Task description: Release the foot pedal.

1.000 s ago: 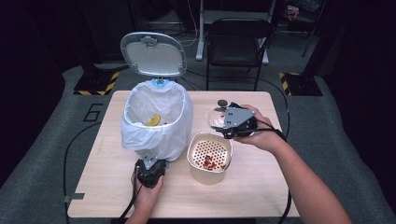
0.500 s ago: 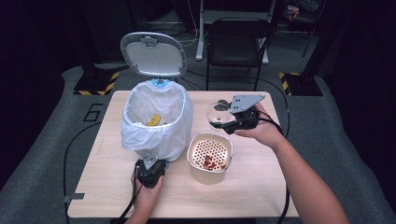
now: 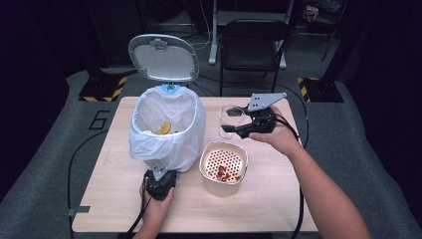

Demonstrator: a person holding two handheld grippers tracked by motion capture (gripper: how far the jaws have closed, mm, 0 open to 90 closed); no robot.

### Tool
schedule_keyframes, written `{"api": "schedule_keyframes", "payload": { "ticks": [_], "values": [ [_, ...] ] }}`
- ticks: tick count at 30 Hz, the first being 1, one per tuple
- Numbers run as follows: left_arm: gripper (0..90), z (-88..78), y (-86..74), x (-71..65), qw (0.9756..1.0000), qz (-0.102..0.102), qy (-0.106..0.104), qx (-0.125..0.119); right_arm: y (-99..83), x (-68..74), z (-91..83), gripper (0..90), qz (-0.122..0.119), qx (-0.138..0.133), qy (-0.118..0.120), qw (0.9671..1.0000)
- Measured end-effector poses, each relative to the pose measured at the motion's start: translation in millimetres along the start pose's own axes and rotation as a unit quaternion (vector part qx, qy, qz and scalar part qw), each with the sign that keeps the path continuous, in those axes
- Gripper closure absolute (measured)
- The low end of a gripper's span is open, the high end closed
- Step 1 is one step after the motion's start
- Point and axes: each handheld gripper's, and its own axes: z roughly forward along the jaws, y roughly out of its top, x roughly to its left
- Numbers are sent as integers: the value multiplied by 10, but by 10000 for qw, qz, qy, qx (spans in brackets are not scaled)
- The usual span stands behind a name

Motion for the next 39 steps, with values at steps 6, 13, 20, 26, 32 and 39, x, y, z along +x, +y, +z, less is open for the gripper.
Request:
{"api": "schedule_keyframes", "payload": {
  "ticks": [6,13,20,26,32,39],
  "values": [
    [631,5,-1,-4,10000,-46,2,-44,67,-19,-32,409,279,-25,24,9996],
    [631,1,1,1,10000,-21,-9,-1,152,-9,-65,410,381,34,16,9993],
    [631,5,-1,-3,10000,-43,8,-46,266,-5,-77,408,388,-38,28,9992],
    [631,-1,1,3,10000,3,1,4,388,0,-70,407,425,-39,-69,9991],
    [631,0,1,5,10000,14,15,5,540,17,-49,407,482,-102,-54,9988],
    [631,5,0,-3,10000,-33,45,-69,667,36,7,407,462,-128,-15,9988]
  ]
}}
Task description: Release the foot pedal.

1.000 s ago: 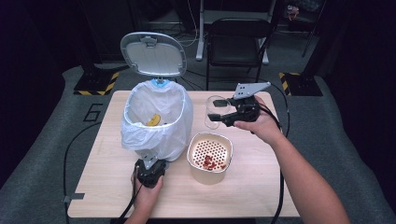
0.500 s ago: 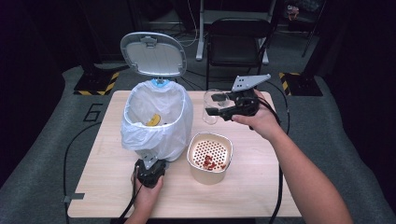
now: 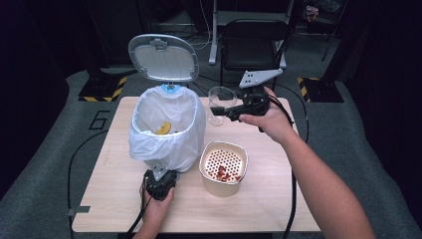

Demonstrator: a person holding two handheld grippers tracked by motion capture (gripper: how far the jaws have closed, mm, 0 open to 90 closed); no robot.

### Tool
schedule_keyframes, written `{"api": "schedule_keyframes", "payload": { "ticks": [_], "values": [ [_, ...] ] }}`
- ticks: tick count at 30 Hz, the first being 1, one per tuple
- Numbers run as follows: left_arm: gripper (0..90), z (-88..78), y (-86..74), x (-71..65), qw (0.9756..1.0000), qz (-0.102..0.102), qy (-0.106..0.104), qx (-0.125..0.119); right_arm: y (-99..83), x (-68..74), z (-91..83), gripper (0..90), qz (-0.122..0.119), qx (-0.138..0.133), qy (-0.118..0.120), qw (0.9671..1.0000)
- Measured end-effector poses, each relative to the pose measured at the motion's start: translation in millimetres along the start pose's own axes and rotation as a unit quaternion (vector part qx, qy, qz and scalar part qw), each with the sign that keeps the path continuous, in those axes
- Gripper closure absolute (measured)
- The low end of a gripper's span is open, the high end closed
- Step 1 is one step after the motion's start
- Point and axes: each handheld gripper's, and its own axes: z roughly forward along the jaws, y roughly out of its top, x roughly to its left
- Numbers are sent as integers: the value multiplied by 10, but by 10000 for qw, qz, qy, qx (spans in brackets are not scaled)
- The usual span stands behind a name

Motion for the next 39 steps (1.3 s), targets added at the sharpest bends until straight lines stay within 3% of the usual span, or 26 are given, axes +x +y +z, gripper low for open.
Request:
{"api": "schedule_keyframes", "payload": {
  "ticks": [2,4,7,16,18,19,31,39],
  "values": [
    [631,-15,7,23,9998,176,8,107,31,-4,13,407,39,-63,15,10000],
    [631,-3,4,9,10000,59,17,14,56,-13,25,407,84,-129,35,9999],
    [631,-10,7,21,9998,165,24,77,103,-20,58,407,72,-187,27,9998],
    [631,-15,10,15,9999,88,-7,93,256,5,179,406,82,-363,101,9993],
    [631,-16,9,21,9998,150,3,121,296,8,233,406,56,-403,110,9991],
    [631,-10,7,15,10000,77,-4,52,321,17,273,406,60,-416,119,9990],
    [631,-16,10,20,9999,108,-3,92,450,76,531,402,48,-471,228,9986],
    [631,-16,11,22,9999,107,-2,96,487,76,714,398,98,-486,170,9986]
  ]
}}
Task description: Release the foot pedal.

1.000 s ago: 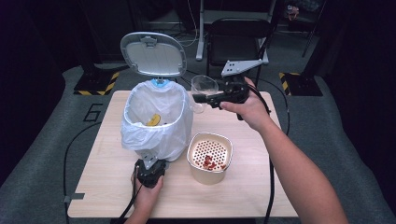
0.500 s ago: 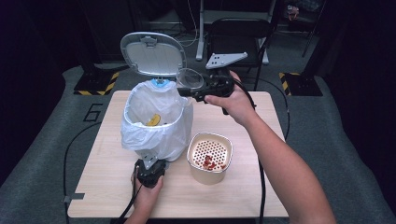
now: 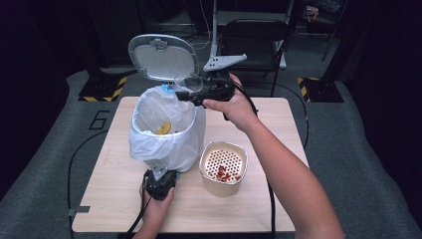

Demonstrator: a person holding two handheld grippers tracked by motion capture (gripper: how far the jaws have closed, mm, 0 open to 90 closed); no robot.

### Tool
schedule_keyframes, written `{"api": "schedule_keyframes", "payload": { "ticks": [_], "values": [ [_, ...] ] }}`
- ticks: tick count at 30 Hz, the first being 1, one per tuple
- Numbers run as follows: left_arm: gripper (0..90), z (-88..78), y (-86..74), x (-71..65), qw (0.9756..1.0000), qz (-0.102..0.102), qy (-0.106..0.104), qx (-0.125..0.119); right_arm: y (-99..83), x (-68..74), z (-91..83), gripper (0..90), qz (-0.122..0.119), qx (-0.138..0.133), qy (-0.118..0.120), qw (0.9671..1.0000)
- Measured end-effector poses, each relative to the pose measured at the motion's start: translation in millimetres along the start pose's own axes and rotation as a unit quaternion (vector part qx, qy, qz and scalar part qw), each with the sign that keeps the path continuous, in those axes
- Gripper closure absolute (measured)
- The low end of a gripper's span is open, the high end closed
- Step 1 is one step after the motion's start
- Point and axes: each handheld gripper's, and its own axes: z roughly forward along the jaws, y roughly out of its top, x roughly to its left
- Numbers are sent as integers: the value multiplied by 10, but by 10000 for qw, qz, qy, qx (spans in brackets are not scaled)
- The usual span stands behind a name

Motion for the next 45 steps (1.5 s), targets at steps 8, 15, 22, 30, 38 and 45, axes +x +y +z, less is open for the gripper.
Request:
{"api": "schedule_keyframes", "payload": {
  "ticks": [8,15,22,30,38,45],
  "values": [
    [631,2,-2,2,10000,10,-3,-18,-5,11,176,398,-6,64,11,10000],
    [631,1,-1,1,10000,-6,-11,-8,-47,1,349,396,71,90,-7,9999],
    [631,5,-3,-2,10000,-14,-3,-36,-96,5,543,396,134,132,-18,9998],
    [631,-3,-1,9,10000,72,-2,39,-128,6,723,392,256,153,-31,9995],
    [631,-4,0,9,10000,64,-12,46,-182,-7,851,357,268,459,-163,9985],
    [631,-4,0,8,10000,77,3,45,-194,39,866,0,259,619,-373,9970]
  ]
}}
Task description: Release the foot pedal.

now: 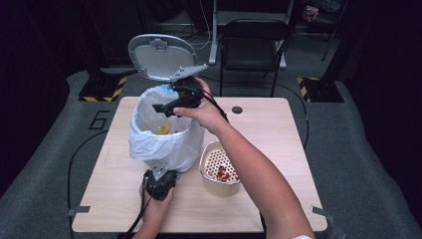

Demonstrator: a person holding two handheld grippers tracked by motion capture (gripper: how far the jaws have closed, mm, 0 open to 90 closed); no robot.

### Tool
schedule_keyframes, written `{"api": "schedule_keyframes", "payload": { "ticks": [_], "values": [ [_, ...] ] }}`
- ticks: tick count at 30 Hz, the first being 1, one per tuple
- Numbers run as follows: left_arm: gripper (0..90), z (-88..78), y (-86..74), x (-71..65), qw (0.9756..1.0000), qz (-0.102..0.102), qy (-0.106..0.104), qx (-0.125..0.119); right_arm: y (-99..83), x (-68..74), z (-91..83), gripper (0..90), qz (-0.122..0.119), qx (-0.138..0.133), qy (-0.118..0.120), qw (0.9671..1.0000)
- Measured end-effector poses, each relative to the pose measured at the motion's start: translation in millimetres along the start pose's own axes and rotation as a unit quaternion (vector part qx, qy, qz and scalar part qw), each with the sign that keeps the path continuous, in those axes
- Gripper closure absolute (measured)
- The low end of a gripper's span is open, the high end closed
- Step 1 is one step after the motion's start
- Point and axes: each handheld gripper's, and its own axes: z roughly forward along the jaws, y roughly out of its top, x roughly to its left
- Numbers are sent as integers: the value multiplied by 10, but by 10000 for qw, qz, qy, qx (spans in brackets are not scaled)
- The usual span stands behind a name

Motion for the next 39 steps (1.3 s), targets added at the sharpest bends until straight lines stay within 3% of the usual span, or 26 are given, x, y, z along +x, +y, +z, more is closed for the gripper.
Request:
{"api": "schedule_keyframes", "payload": {
  "ticks": [4,10,13,14,17,25,26,29,30,31,32,34,38,39],
  "values": [
    [631,6,-2,-7,10000,-65,-5,-60,7,42,-5,0,-22,15,114,9999],
    [631,8,-3,-7,9999,-82,-21,-70,-6,69,-133,0,-57,-84,81,9999],
    [631,1,0,4,10000,7,-17,-6,-15,62,-256,4,-140,-95,58,9998],
    [631,4,-2,-3,10000,-53,-45,-16,-24,48,-299,18,-190,-139,5,9997],
    [631,2,0,4,10000,3,-17,-10,-70,17,-438,50,-150,-125,26,9998],
    [631,8,-4,2,10000,-1,4,-54,-297,-22,-861,76,-211,-144,-75,9996],
    [631,14,-8,-13,9999,-131,-43,-71,-337,-31,-919,85,-158,-148,-103,9997],
    [631,22,-9,-21,9997,-219,-62,-128,-438,-73,-1056,143,-125,-229,-168,9995],
    [630,12,-7,-9,9999,-115,-40,-70,-464,-84,-1086,143,-97,-244,-205,9994],
    [630,20,-8,-17,9997,-207,-73,-115,-501,-101,-1128,143,-64,-255,-250,9993],
    [630,11,-5,10,9999,-28,-23,-99,-540,-119,-1170,143,-51,-255,-272,9993],
    [623,4,-7,18,9999,-2,-77,-81,-628,-154,-1255,146,-51,-275,-364,9989],
    [537,-13,-16,21,9999,69,-76,-19,-763,-209,-1374,147,33,-229,-543,9983],
    [509,-24,-21,15,9999,160,6,-16,-816,-229,-1417,148,66,-210,-641,9977]
  ]
}}
